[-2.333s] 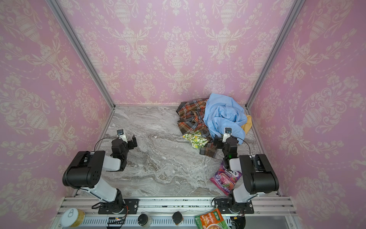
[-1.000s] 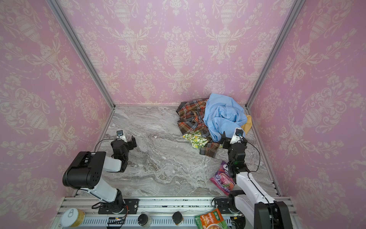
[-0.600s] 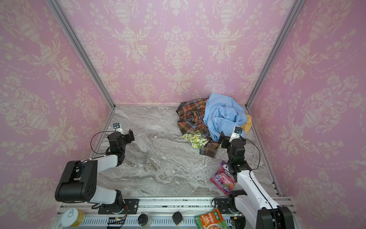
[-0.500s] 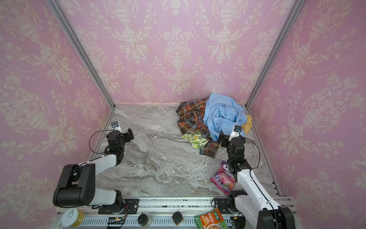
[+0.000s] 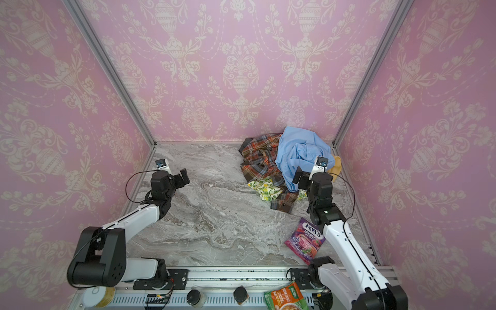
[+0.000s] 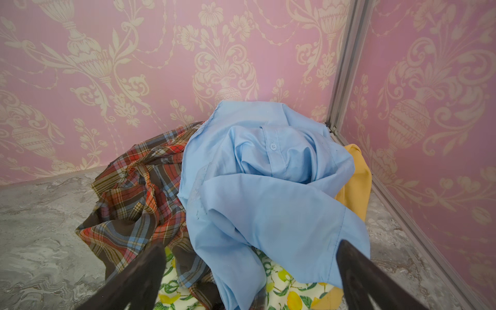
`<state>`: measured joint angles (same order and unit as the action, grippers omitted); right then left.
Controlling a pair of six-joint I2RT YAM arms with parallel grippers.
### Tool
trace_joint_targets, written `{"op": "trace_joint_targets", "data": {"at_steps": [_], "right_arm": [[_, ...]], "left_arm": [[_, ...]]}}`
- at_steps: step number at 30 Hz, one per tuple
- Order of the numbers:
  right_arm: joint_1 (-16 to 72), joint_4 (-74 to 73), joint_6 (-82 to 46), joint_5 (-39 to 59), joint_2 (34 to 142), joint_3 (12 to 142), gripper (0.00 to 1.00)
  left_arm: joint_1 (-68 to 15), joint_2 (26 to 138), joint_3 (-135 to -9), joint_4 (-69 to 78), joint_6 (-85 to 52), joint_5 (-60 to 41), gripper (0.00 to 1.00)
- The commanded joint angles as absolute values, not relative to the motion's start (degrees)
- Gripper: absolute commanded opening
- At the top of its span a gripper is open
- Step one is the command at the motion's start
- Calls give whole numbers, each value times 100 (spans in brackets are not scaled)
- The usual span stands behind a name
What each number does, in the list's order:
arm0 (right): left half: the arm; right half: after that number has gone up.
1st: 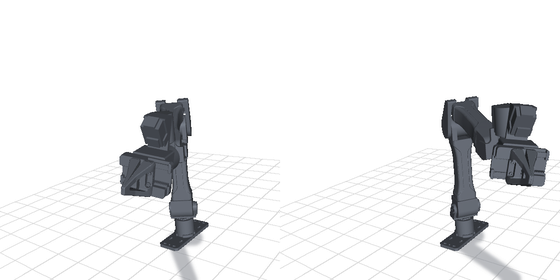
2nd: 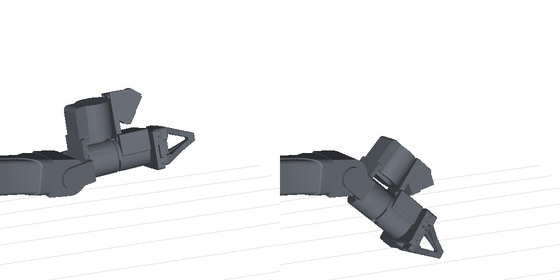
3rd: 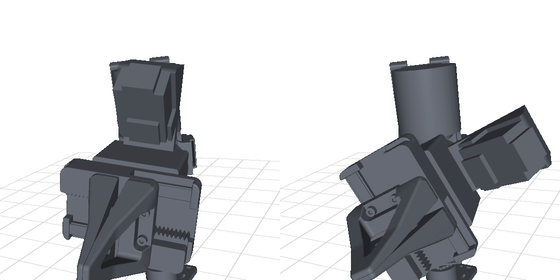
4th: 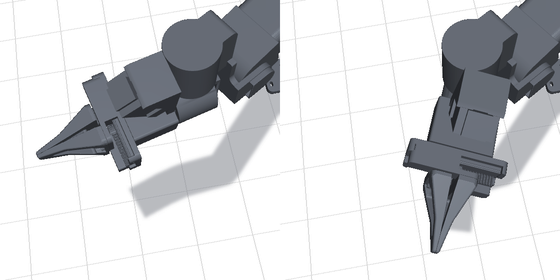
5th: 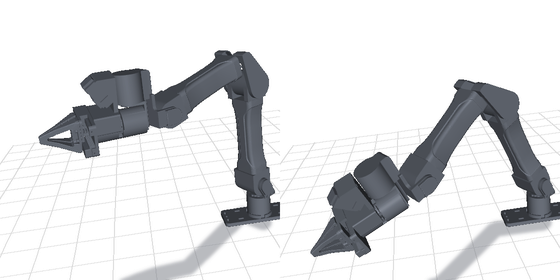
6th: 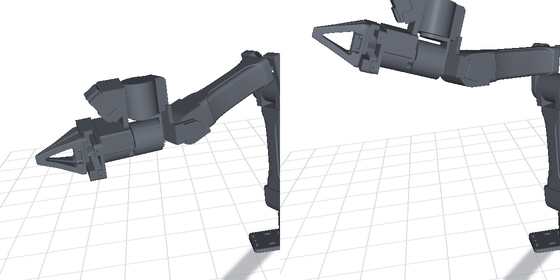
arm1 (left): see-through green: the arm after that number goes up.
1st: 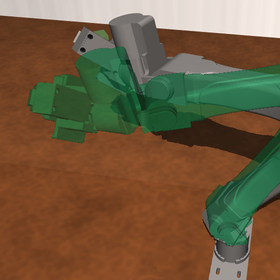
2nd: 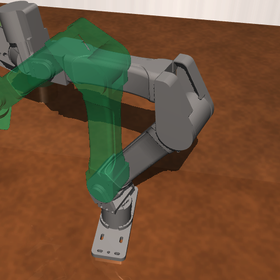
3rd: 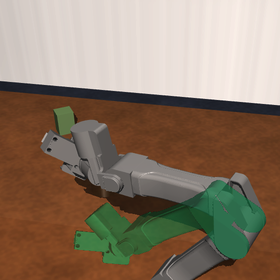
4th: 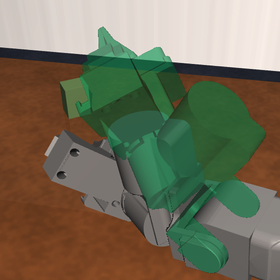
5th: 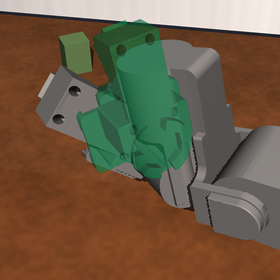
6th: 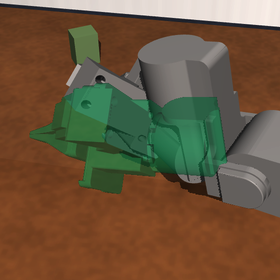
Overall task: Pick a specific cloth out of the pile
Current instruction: 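Reach the right gripper down onto the lemon-print cloth while the left gripper approaches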
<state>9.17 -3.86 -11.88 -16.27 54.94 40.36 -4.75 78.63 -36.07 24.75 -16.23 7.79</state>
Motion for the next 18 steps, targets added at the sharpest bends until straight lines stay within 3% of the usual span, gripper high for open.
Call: {"op": "trace_joint_targets", "data": {"at_steps": [1,18], "right_arm": [[1142,231,-1198,-1670,5697,4447,100],[1703,2294,-1388,-757,7102,5940,98]], "left_arm": [[-765,8120,-3980,2119,-1747,320,99],[-2723,9018,-5054,1549,-1218,-424,98]]}}
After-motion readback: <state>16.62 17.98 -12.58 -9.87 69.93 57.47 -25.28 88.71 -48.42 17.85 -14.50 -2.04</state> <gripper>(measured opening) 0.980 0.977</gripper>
